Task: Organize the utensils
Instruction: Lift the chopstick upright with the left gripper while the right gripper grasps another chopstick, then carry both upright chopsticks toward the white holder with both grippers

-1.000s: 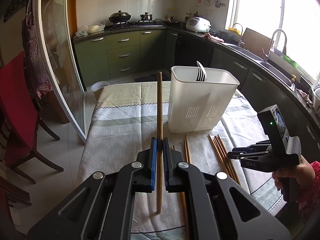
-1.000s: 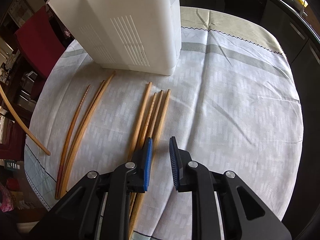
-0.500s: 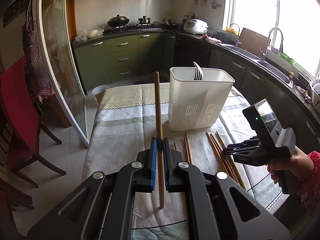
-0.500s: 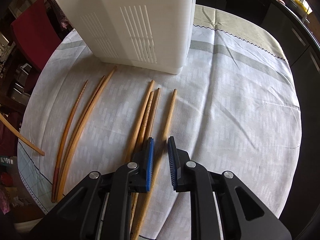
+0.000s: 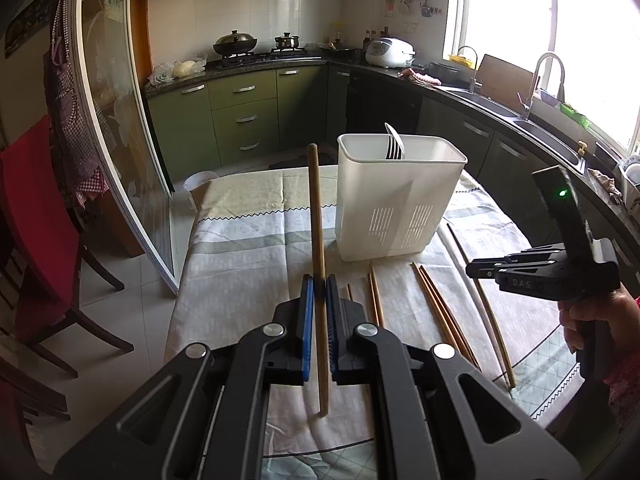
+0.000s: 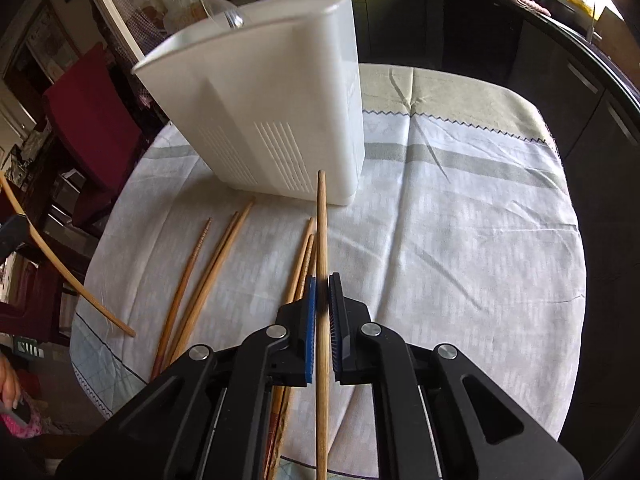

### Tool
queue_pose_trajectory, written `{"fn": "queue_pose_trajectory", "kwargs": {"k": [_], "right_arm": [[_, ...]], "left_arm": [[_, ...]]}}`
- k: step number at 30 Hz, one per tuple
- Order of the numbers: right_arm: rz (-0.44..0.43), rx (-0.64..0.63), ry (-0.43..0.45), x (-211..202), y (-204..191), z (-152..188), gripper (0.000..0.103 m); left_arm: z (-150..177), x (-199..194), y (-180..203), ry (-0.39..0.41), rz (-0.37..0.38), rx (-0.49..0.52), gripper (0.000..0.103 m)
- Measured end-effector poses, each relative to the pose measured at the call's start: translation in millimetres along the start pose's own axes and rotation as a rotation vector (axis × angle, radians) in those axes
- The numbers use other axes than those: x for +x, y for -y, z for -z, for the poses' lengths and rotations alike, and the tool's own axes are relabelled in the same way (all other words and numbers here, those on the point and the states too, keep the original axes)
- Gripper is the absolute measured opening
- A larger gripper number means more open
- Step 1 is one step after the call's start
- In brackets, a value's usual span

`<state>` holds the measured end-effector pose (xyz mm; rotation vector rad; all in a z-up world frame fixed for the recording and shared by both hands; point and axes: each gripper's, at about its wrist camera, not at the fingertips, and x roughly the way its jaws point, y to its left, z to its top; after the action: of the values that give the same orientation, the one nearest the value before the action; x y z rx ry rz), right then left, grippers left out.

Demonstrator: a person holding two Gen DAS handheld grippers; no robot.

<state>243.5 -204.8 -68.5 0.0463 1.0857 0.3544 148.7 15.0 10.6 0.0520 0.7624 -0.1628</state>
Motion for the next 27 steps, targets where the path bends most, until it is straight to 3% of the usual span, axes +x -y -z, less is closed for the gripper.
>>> {"fn": "queue_pose_trajectory", "kwargs": {"k": [5, 12, 20, 27], "right_arm": [[-0.001, -0.015, 0.217, -51.6, 0.6, 5.0, 0.007], [0.039, -0.056, 0.441, -108.8, 1.0, 49.4, 0.007], [0.054, -0.068, 0.529, -149.8, 1.9, 101.3, 0.007], [0.037, -0.079, 0.518, -160.6, -3.4, 104.0, 0.007]], "left_arm": [[0.5, -0.2, 0.5, 0.0, 0.001, 0.004, 0.007], [2.1, -1.8, 1.6, 0.001, -0.001, 0.012, 0.007], [3.4, -6.7, -0.4, 0.005, -0.002, 0.011, 0.007], [3.9, -11.1, 2.5, 0.013, 0.013, 0.011, 0.006]]}}
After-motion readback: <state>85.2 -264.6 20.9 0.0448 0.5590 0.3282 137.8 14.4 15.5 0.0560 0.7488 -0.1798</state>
